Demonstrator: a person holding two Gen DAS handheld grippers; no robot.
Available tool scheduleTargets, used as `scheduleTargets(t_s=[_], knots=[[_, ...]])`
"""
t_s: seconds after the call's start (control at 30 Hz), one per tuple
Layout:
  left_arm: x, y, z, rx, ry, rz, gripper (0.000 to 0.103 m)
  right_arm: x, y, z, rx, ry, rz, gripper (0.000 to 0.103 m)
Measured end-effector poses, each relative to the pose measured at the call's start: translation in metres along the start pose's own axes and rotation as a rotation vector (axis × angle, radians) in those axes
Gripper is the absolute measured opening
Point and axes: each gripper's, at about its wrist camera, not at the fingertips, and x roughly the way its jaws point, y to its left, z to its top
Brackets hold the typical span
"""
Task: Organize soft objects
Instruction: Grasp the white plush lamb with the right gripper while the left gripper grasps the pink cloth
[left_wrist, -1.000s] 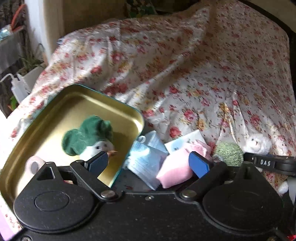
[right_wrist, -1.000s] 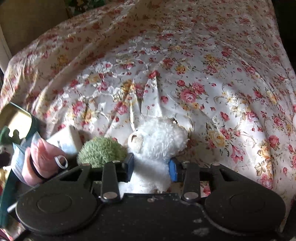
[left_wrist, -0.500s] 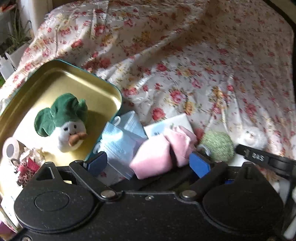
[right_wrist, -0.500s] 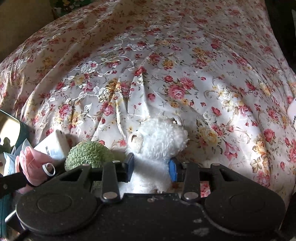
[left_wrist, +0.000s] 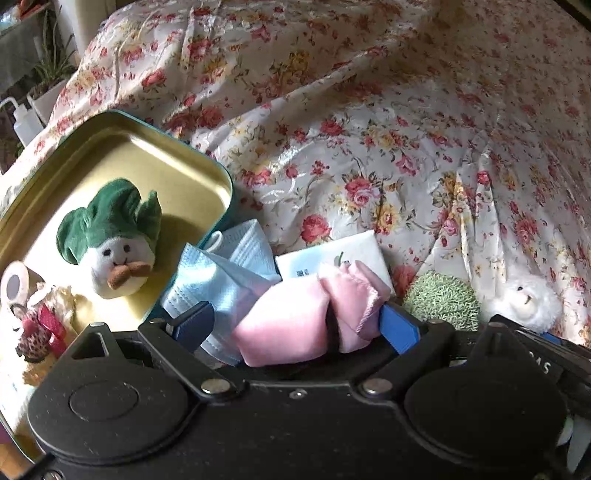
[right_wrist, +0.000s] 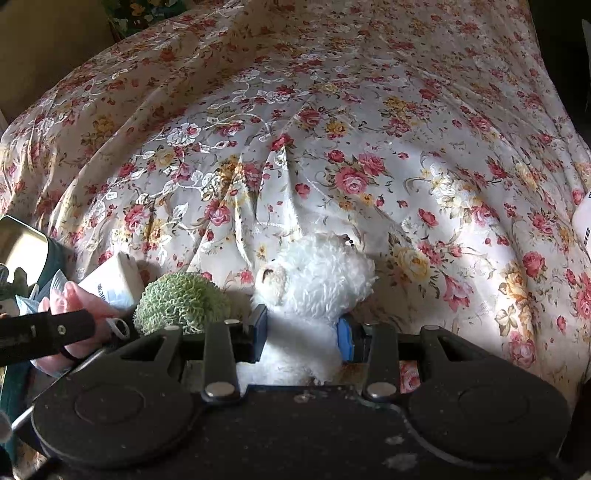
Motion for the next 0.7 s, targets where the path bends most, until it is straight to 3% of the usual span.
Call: scheduleTargets(t_s=[0.1, 0.2, 0.3, 0.47, 0.7], knots=[[0.004, -0.001, 0.001, -0.019, 0.013, -0.022, 0.088, -0.003, -0.004, 0.0, 0.013, -0.006, 0.011, 0.037], [0.008, -0.002, 0.003, -0.028, 0.038, -0.073, 0.065, -0.007, -0.007, -0.001, 0.024, -0.012, 0.035, 0.037], [0.002, -0.004, 0.0, -0.013, 0.026, -0.085, 0.058, -0.013, -0.009, -0.002, 0.024, -0.031, 0.051, 0.038], [-0.019, -0.003, -0.002, 0.018, -0.006, -0.114, 0.057, -0.023, -0.018, -0.003, 0.047, -0.072, 0.073, 0.037], [-0.064, 0.004, -0.009, 0.086, -0.122, -0.123, 0.057, -0.032, -0.035, -0.003, 0.096, -0.112, 0.113, 0.037]])
